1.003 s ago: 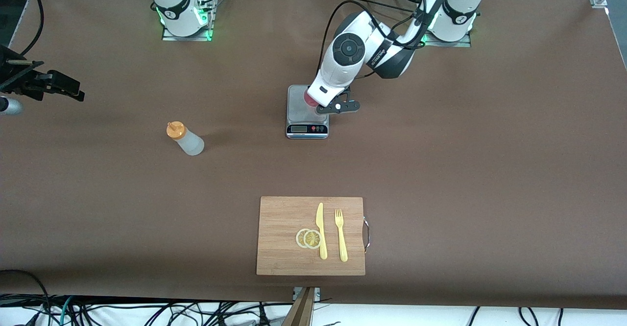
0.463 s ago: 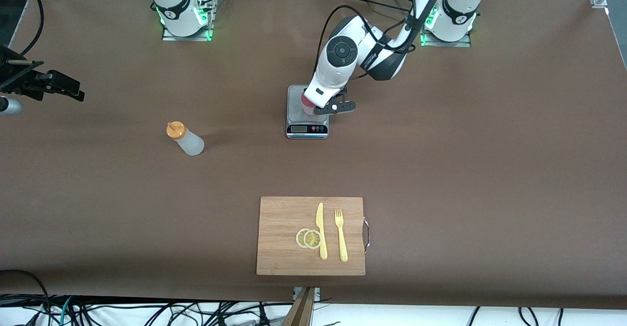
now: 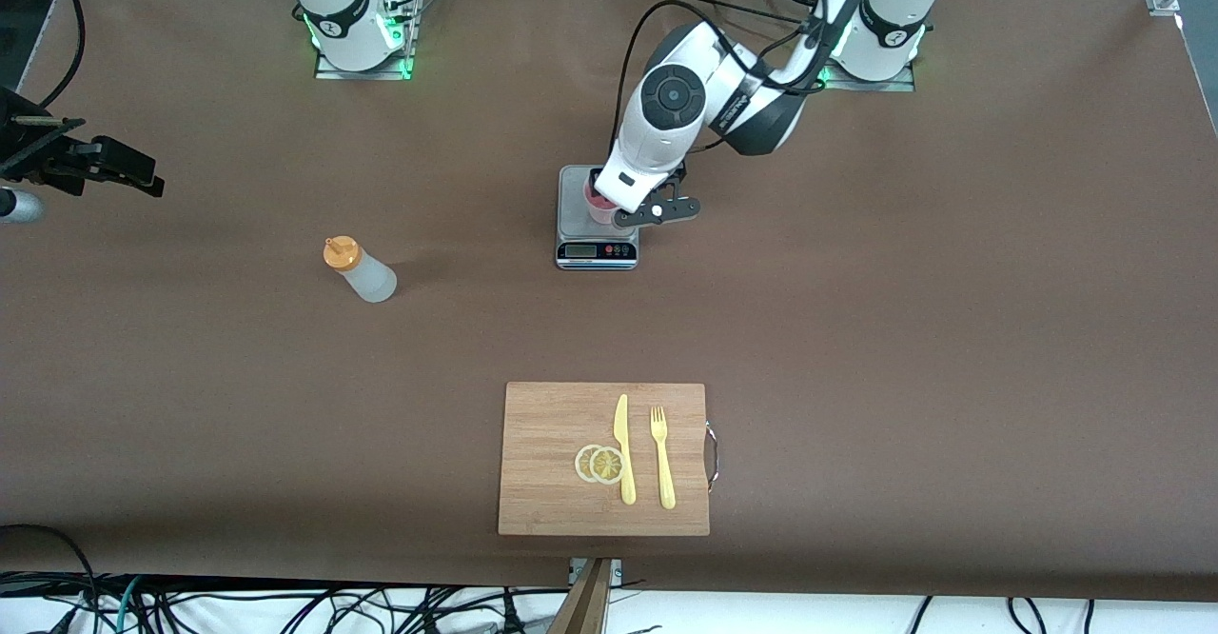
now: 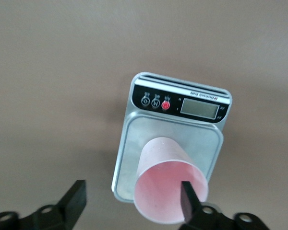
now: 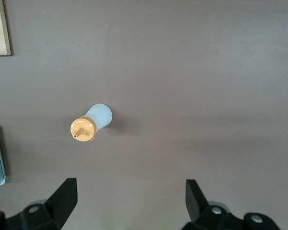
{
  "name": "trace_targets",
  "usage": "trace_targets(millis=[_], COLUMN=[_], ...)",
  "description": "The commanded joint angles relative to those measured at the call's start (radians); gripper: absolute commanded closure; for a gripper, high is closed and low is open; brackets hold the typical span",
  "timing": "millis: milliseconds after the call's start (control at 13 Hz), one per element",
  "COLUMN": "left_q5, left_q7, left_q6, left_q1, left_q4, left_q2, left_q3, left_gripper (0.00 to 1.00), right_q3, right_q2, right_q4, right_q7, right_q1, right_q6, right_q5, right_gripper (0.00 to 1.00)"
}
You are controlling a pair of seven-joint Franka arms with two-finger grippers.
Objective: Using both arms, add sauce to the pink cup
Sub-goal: 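Open the left gripper and withdraw it from the cup to rest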
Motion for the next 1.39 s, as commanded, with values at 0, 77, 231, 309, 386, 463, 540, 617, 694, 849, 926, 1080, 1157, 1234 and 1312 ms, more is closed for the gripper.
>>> trace_targets(millis=[0,77,231,309,386,463,540,617,694,849,926,1080,1157,1234,1312], left_q5=[-0.010,-0.010,-0.011,-0.009,-0.004,0.020,0.054,0.080,0.118,0.173,0.175,0.212,0.226,0.227,0.227], left_q7=[0.086,0.166,0.306,0.347,0.369,0.380,0.386,0.386,0.392,0.543,0.629,0.725,0.774,0.812,0.816], left_q6=[-0.232,-0.300,-0.332,-0.334,-0.340,-0.352,-0.356,-0.365,-0.397,-0.473,-0.504,-0.535,-0.538,-0.550,-0.555], left_q1=[0.035,0.038,0.090,0.130,0.173,0.211,0.239,0.279,0.318,0.401,0.446,0.522,0.553,0.579,0.607], left_q4=[0.198,0.252,0.271,0.270,0.270,0.270,0.270,0.270,0.273,0.276,0.277,0.279,0.279,0.279,0.277], left_q2=[-0.009,-0.010,-0.050,-0.068,-0.084,-0.098,-0.113,-0.130,-0.151,-0.190,-0.194,-0.207,-0.207,-0.211,-0.223], left_q3=[0.085,0.132,0.168,0.170,0.171,0.173,0.173,0.173,0.173,0.171,0.171,0.168,0.161,0.159,0.150], left_gripper=[0.00,0.00,0.00,0.00,0.00,0.00,0.00,0.00,0.00,0.00,0.00,0.00,0.00,0.00,0.00], right_q3=[0.003,0.001,0.001,0.001,0.001,0.001,0.001,0.003,0.003,0.003,0.003,-0.003,-0.011,-0.037,-0.052], right_q2=[0.005,0.009,0.009,0.009,0.009,0.011,0.012,0.017,0.018,0.029,0.031,0.034,0.041,0.047,0.060], right_q4=[0.018,0.018,0.018,0.017,0.017,0.015,0.012,0.012,0.014,0.014,0.014,0.012,0.005,0.002,-0.005], right_q7=[0.011,0.009,0.009,0.003,-0.002,-0.008,-0.028,-0.069,-0.104,-0.175,-0.210,-0.332,-0.410,-0.489,-0.556], right_q1=[0.004,0.003,0.003,0.003,0.003,0.004,0.004,0.006,0.012,0.021,0.021,0.018,0.012,0.011,0.009], right_q6=[-0.018,-0.018,-0.018,-0.021,-0.028,-0.031,-0.041,-0.067,-0.074,-0.077,-0.086,-0.119,-0.126,-0.121,-0.115], right_q5=[-0.003,-0.003,-0.003,-0.001,0.002,0.002,0.002,0.002,0.002,0.003,0.003,0.047,0.080,0.104,0.118], right_gripper=[0.00,0.00,0.00,0.00,0.00,0.00,0.00,0.00,0.00,0.00,0.00,0.00,0.00,0.00,0.00])
